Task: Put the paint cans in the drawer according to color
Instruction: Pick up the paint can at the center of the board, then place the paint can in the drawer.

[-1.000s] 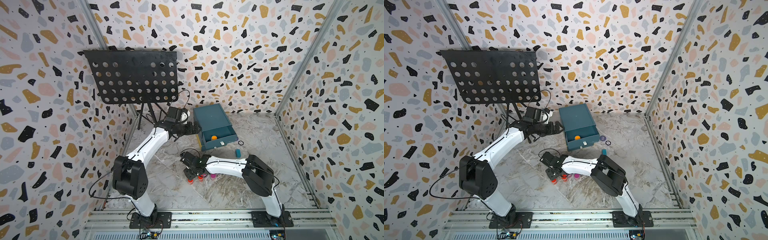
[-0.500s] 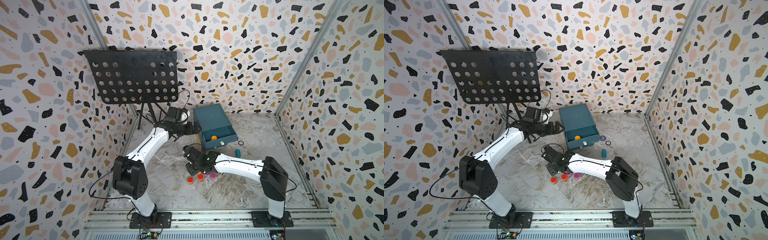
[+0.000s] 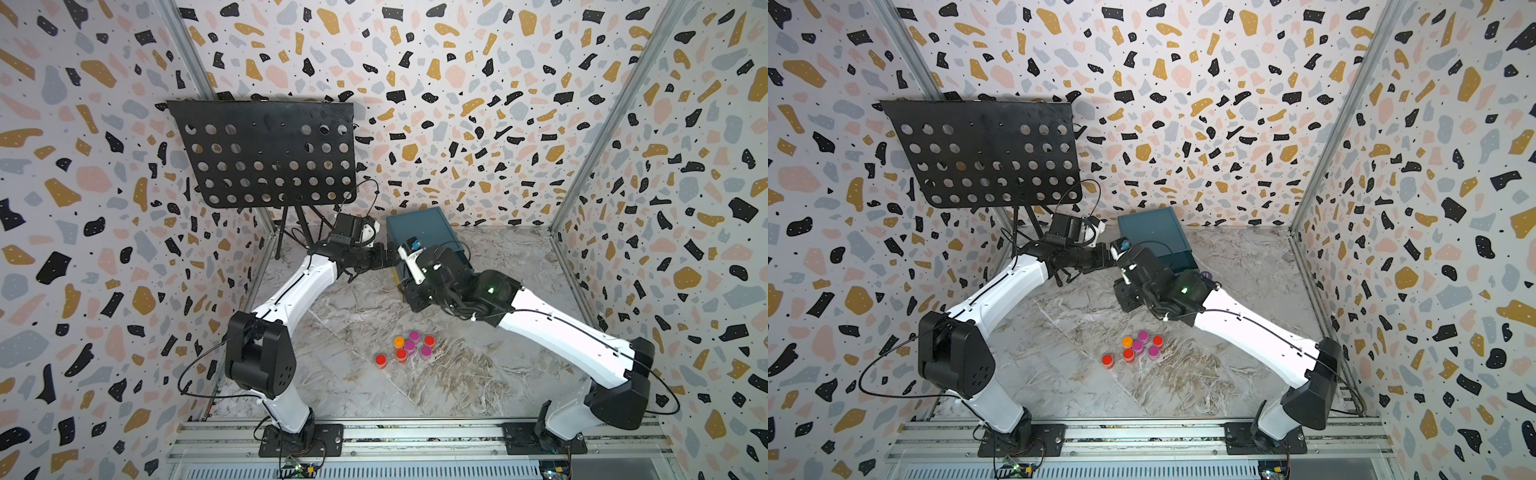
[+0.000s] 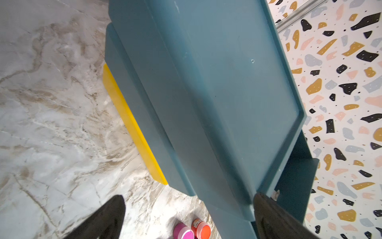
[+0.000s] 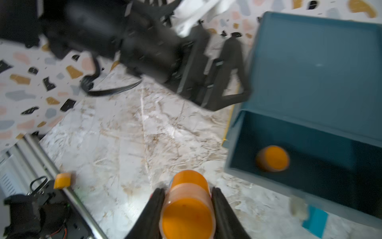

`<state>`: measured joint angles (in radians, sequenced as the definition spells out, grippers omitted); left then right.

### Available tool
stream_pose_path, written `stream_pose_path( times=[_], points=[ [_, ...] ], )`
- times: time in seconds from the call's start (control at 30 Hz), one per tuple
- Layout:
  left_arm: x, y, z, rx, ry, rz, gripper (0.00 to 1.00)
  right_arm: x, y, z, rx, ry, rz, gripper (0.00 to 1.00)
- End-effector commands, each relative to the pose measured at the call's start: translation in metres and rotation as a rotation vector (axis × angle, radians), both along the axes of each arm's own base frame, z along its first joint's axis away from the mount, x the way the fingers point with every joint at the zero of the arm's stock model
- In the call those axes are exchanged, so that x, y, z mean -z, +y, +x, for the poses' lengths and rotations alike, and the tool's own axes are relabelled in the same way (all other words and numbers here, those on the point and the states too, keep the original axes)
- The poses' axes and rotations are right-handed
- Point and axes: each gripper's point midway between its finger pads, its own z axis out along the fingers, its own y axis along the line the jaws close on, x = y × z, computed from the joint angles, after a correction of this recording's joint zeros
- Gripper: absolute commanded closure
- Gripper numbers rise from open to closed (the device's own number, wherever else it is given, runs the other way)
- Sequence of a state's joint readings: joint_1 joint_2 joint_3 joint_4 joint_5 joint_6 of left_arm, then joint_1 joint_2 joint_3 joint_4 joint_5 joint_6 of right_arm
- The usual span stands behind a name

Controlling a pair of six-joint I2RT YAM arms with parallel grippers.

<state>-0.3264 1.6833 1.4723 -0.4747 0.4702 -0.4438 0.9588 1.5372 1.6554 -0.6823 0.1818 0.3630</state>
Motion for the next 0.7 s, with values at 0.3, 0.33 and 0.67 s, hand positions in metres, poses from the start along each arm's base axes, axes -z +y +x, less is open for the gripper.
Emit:
stream_pose_path(
  times=[0.3,0.33,0.67],
  points=[
    [-0.022,-0.014,0.016,0.001,-0.018,-0.093,0.0,0.02,-0.071,0.084,0.172,0.154,-0.079,0.82],
    [-0.02,-0.016,0.017,0.005,-0.01,-0.101,0.0,0.025,-0.071,0.088,0.175,0.161,-0.092,0.82],
    [-0.001,-0.02,0.021,0.018,0.032,-0.1,0.0,0.065,-0.072,0.097,0.172,0.232,-0.151,0.56]
  ],
)
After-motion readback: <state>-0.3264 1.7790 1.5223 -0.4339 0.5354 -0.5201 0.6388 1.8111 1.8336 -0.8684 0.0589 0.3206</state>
